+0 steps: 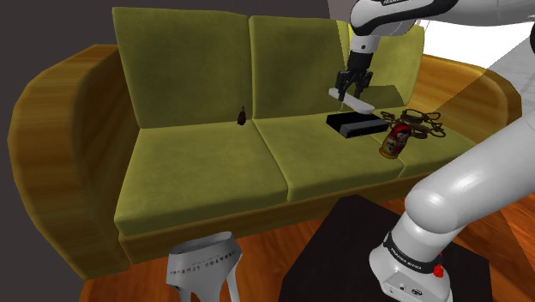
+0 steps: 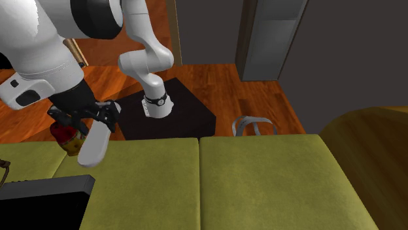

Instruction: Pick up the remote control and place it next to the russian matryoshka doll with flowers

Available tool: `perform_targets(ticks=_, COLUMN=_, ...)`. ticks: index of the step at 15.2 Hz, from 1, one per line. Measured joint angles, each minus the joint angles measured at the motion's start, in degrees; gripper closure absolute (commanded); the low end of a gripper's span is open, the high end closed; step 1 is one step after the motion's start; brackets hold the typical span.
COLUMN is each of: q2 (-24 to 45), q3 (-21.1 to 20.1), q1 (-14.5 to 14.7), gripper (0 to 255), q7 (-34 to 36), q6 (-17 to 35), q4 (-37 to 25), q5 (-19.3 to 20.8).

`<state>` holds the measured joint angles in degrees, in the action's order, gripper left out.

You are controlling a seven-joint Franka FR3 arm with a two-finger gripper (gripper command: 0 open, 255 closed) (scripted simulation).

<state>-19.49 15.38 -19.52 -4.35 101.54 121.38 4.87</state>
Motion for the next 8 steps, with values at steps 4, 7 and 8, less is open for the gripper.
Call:
perform_targets(ticks=4, q2=0.2, q3=0.6, q1=-0.3, gripper=255, q7=-0.6, q6=2.3, q4=2.1, q5=0.2)
perform_targets(ticks=7, q2=0.3, q3=0.8, q1=-0.4, gripper=255, q7=-0.7, q6=4.5, q4=4.2, q5=0.3)
perform_targets(ticks=8, q2=0.5, q3=0.8, q1=-0.4, gripper=255, q7=-0.7, q6=5.4, q4=4.9, q5=0.3)
